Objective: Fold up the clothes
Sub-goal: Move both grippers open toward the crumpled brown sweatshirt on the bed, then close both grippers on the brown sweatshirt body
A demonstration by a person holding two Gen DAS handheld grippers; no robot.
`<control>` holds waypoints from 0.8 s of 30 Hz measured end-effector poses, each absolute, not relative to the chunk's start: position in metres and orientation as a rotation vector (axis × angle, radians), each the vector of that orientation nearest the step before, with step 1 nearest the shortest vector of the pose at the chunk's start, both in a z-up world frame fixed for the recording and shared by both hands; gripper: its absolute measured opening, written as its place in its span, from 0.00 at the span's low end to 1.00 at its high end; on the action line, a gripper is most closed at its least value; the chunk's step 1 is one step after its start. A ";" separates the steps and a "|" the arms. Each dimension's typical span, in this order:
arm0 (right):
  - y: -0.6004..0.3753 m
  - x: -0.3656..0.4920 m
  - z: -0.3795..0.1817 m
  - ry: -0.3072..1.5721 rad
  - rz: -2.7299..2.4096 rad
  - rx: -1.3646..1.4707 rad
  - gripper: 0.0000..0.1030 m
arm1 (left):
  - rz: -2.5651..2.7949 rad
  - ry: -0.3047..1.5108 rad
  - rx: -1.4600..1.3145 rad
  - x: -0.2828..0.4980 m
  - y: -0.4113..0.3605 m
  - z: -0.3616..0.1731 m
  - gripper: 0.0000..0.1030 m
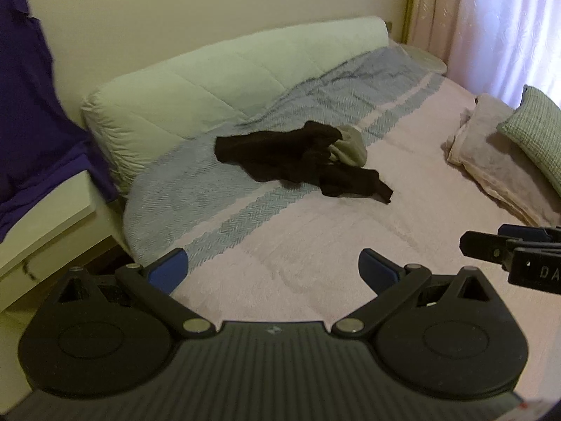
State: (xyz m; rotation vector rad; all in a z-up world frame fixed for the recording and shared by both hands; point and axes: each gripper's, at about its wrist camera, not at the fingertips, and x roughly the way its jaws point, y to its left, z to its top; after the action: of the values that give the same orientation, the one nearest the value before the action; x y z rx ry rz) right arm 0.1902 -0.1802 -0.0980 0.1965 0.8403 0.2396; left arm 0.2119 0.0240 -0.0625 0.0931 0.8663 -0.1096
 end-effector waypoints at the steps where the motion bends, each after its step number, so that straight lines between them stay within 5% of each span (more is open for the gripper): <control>1: -0.175 0.200 -0.101 0.848 0.229 0.204 0.61 | -0.125 0.879 0.095 0.226 0.029 -0.066 0.99; 24: -0.125 0.431 -0.178 0.920 -0.013 0.312 0.61 | -0.347 0.995 0.183 0.518 0.069 -0.146 0.97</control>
State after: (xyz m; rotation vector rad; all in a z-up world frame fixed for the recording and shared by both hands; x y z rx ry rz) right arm 0.4307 -0.1250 -0.1775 0.3119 0.9202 -0.0134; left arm 0.5184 0.0689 -0.1456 0.1828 0.9946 -0.3468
